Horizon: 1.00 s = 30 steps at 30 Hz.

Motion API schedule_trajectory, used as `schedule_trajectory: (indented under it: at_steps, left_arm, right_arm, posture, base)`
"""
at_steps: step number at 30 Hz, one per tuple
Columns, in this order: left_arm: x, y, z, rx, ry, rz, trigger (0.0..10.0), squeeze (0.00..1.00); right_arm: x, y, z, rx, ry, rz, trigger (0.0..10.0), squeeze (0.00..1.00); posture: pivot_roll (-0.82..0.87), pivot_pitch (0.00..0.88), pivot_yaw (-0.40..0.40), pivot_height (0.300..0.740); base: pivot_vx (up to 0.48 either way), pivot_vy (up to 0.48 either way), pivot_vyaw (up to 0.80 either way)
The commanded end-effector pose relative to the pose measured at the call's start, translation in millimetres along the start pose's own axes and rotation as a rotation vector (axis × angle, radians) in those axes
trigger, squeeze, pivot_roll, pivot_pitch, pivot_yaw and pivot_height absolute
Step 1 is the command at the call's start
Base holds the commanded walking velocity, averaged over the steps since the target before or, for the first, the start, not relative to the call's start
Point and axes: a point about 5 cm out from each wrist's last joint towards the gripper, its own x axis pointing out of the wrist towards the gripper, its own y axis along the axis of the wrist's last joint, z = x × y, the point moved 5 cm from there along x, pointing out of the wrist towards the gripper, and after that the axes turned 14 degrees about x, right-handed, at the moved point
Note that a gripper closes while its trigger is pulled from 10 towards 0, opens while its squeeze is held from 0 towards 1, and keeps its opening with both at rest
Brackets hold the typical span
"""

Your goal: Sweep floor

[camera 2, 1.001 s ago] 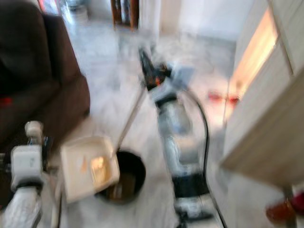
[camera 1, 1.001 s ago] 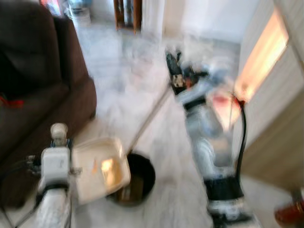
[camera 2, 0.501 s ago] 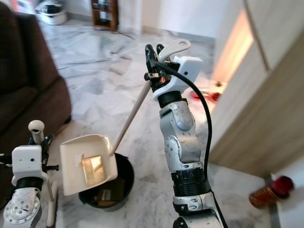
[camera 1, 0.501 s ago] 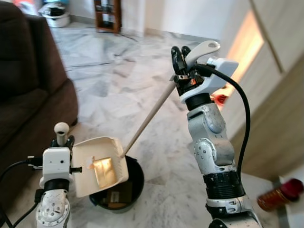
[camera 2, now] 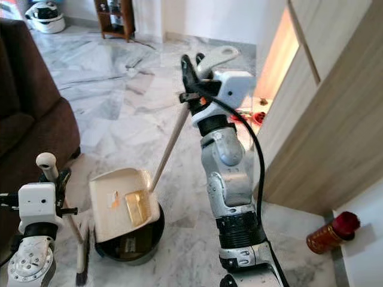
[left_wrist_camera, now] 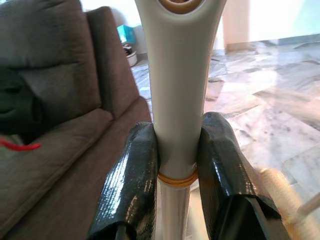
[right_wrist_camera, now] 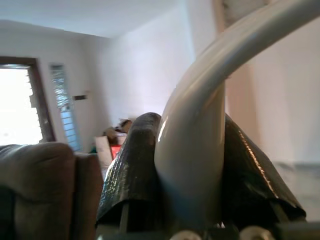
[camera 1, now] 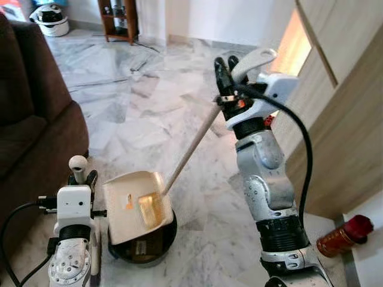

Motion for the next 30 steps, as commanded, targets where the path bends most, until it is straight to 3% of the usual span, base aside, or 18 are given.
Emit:
schedule_trajectory:
  at_steps: [1,7,11,16,25,30]
  left_arm:
    - [0.3,9.4,-2.3,0.014,0.010,0.043,10.0,0.00]
    - [0.9,9.6,-1.3,0.012,0.005,0.046,10.0,0.00]
    - [1.6,9.8,-1.4,0.012,0.005,0.048,10.0,0.00]
    - [3.2,10.9,-1.7,0.014,0.003,0.054,10.0,0.00]
    - [6.5,10.5,-1.2,0.013,-0.003,0.058,10.0,0.00]
    - [7.5,10.7,0.2,0.012,-0.007,0.061,10.0,0.00]
  right_arm:
    - [0.7,29.3,-15.8,-0.076,0.068,0.128,10.0,0.00]
    - [-3.2,31.2,-30.8,-0.128,0.130,0.153,10.0,0.00]
    - [-7.6,31.0,-40.9,-0.107,0.164,0.162,10.0,0.00]
    - [-25.9,29.0,-77.6,-0.107,0.347,0.157,10.0,0.00]
    - [-37.4,25.8,-92.5,-0.127,0.414,0.146,10.0,0.00]
    - [-45.7,25.2,-105.4,-0.210,0.480,0.163,10.0,0.00]
  posture:
    - [0.09,0.093,-0.028,0.740]
    - [0.08,0.097,-0.024,0.740]
    - [0.08,0.097,-0.022,0.740]
    - [0.08,0.100,-0.017,0.740]
    - [0.07,0.102,-0.010,0.740]
    - [0.07,0.101,-0.010,0.740]
  base:
    - [0.000,0.000,0.00]
    - [0.000,0.000,0.00]
    - [0.000,0.000,0.00]
    - [0.000,0.000,0.00]
    - [0.000,0.000,0.00]
    - [0.000,0.000,0.00]
